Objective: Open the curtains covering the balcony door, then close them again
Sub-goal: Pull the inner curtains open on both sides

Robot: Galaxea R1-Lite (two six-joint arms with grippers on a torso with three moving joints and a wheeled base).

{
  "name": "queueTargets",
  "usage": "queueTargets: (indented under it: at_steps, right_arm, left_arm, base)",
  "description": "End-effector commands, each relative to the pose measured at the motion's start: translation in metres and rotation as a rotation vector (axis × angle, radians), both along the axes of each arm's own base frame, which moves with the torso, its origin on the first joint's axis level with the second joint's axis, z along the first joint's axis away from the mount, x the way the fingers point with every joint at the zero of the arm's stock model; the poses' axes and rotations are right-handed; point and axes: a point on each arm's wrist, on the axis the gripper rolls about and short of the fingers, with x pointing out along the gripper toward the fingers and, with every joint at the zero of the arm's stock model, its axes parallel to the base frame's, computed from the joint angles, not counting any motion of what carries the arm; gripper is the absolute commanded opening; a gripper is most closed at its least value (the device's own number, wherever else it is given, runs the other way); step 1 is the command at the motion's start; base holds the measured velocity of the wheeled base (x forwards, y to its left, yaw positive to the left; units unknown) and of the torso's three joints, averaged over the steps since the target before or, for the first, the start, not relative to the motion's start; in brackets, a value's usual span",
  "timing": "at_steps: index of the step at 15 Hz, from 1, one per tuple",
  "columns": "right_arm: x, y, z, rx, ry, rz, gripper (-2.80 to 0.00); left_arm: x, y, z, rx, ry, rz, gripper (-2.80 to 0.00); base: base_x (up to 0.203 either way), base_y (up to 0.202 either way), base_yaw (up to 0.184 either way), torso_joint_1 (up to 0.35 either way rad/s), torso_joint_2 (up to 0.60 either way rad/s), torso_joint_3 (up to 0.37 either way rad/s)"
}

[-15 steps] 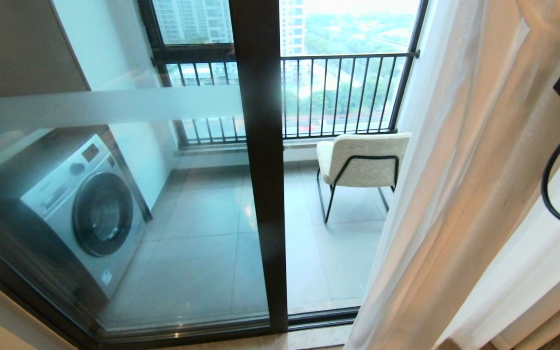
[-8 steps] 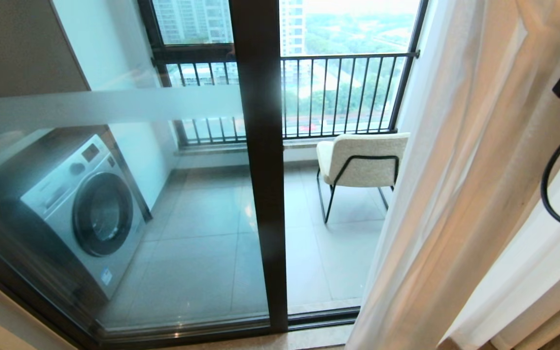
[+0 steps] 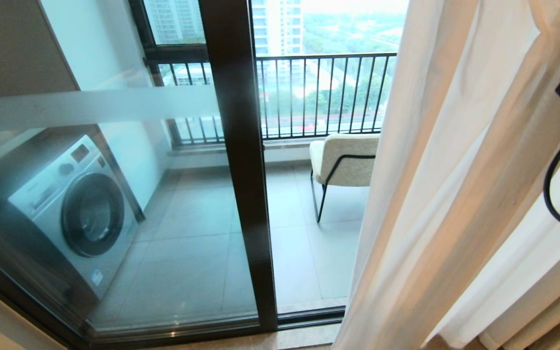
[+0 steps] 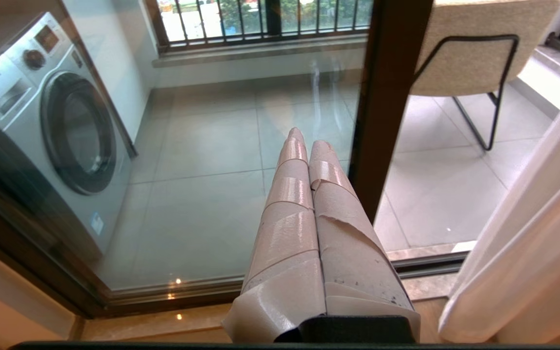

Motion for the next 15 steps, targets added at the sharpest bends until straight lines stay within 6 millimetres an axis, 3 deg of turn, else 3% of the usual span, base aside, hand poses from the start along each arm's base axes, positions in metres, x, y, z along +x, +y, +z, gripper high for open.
queueTargets:
  at_steps: [1,15]
  right_arm:
    - [-0.0005,0.0003,0.0008,-0.001,-0.006,-0.001,-2.80]
    - [0.0050,0.0006,-0.0014,0.000,-0.017,0.000,-2.80]
  left_arm:
    - [0.0001,0.0000,0.0000,0.000,0.001,0.000,-2.80]
    - [0.0001,0.0000,0.0000,0.000,0.001,-0.001,-2.80]
  base:
    - [0.000,-0.191,0.002,0.002,0.00,0.002]
    - [0.000,-0.183,0.000,0.003,0.00,0.001]
